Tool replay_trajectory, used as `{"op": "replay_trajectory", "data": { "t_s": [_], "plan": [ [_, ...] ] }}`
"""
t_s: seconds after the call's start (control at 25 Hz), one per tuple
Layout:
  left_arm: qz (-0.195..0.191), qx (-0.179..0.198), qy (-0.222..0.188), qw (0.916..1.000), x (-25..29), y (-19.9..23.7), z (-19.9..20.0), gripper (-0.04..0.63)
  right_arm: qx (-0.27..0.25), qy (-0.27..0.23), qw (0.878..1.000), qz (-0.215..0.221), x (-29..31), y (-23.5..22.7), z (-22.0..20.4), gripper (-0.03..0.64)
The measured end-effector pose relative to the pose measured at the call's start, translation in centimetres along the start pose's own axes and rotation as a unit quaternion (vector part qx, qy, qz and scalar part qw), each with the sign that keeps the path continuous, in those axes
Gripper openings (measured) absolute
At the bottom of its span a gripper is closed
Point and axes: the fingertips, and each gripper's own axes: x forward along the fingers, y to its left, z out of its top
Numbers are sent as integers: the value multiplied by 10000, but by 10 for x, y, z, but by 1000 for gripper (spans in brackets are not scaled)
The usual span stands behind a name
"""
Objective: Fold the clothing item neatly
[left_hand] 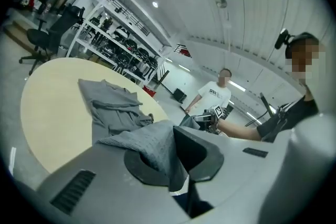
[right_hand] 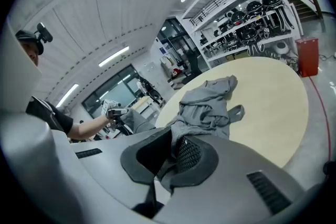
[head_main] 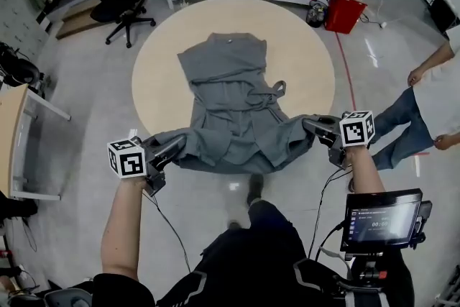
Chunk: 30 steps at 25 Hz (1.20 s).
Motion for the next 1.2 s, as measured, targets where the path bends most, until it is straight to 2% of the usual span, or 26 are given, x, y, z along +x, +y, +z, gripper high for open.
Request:
{"op": "replay_trajectory", "data": {
  "t_s": [0.24,0.44,0.6,0.72,0.8,0.92,1.0,1.08,1.2],
  "plan": [
    [454,-320,-614,9966,4,72,93,21,19,-378,9990,230,28,-48,95,14],
    [835,-525,-1056,9895,8,139,150,21,94,-508,9982,292,49,-104,156,14],
    [961,-1020,-1262,9820,12,203,179,21,431,-697,9963,259,84,-155,196,14],
    [977,-1285,-1311,9781,21,253,192,21,726,-817,9940,81,102,-189,221,14],
    [949,-1606,-1365,9729,35,287,192,21,1122,-905,9896,-25,114,-218,229,14],
    [902,-1998,-1358,9662,54,337,196,21,1196,-916,9884,-212,134,-261,234,14],
    [789,-2283,-1462,9593,59,364,205,23,1699,-917,9796,-558,149,-289,229,14],
    [677,-2534,-1511,9531,64,389,210,23,2104,-997,9704,-638,164,-310,230,14],
    [711,-2798,-1341,9480,77,419,204,23,2462,-1054,9607,-732,179,-337,225,14]
  ]
}}
